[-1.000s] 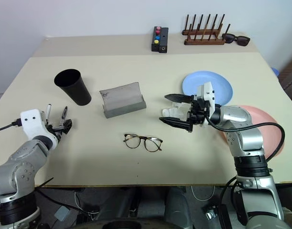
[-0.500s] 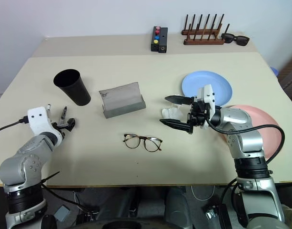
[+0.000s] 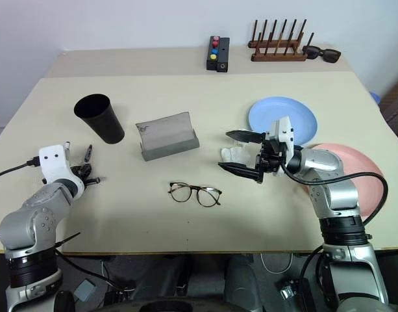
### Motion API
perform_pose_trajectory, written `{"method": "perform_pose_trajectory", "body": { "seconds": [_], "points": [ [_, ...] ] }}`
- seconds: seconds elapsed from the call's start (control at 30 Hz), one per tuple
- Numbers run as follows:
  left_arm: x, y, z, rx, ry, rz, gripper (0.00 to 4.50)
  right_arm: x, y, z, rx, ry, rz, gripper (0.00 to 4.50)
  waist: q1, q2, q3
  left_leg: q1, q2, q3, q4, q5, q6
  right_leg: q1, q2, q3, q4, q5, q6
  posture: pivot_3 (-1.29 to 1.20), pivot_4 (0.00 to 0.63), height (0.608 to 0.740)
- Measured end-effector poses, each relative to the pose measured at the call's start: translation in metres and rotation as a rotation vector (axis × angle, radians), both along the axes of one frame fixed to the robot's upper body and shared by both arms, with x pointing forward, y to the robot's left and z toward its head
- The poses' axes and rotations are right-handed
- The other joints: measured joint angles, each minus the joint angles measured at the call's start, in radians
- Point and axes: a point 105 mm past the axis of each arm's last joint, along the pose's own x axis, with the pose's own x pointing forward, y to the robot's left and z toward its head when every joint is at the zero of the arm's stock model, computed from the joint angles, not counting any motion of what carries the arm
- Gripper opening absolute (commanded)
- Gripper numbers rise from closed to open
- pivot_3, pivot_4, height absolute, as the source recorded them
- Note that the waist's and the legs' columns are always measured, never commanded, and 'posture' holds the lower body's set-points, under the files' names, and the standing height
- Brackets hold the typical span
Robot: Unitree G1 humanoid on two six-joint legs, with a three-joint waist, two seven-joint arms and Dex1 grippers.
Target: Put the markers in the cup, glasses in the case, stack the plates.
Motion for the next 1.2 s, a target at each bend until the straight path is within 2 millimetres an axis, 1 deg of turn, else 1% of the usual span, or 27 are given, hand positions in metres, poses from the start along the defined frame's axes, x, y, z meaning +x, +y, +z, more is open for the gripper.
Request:
{"method": "perform_pose_trajectory", "body": {
  "seconds": [0.3, 0.53, 0.9, 1.1, 1.2],
  "points": [
    [-0.001, 0.001, 0.001, -0.006, -0.005, 0.000, 0.68, 0.000, 0.000, 0.000, -0.001, -0.006, -0.002, 4.37, 0.000, 0.000, 0.000, 0.000, 0.000, 0.000, 0.000, 0.000, 0.000, 0.000, 0.000, 0.000, 0.000, 0.000, 0.000, 0.00, 0.150, 0.740],
    [-0.003, -0.002, 0.012, -0.024, -0.056, -0.001, 0.68, 0.005, -0.002, 0.000, -0.001, -0.012, -0.012, 4.37, 0.000, 0.000, 0.000, 0.000, 0.000, 0.000, 0.000, 0.000, 0.000, 0.000, 0.000, 0.000, 0.000, 0.000, 0.000, 0.00, 0.150, 0.740],
    [-0.007, -0.004, 0.010, -0.035, -0.055, 0.001, 0.68, 0.007, -0.002, -0.003, -0.003, -0.014, -0.008, 4.37, 0.000, 0.000, 0.000, 0.000, 0.000, 0.000, 0.000, 0.000, 0.000, 0.000, 0.000, 0.000, 0.000, 0.000, 0.000, 0.00, 0.150, 0.740],
    [-0.008, 0.003, 0.015, -0.035, -0.065, 0.037, 0.68, 0.008, -0.004, -0.005, -0.003, -0.010, -0.004, 4.37, 0.000, 0.000, 0.000, 0.000, 0.000, 0.000, 0.000, 0.000, 0.000, 0.000, 0.000, 0.000, 0.000, 0.000, 0.000, 0.00, 0.150, 0.740],
    [-0.009, 0.004, 0.012, -0.036, -0.048, 0.041, 0.68, 0.007, -0.004, -0.005, -0.003, -0.015, -0.001, 4.37, 0.000, 0.000, 0.000, 0.000, 0.000, 0.000, 0.000, 0.000, 0.000, 0.000, 0.000, 0.000, 0.000, 0.000, 0.000, 0.00, 0.150, 0.740]
  ]
}}
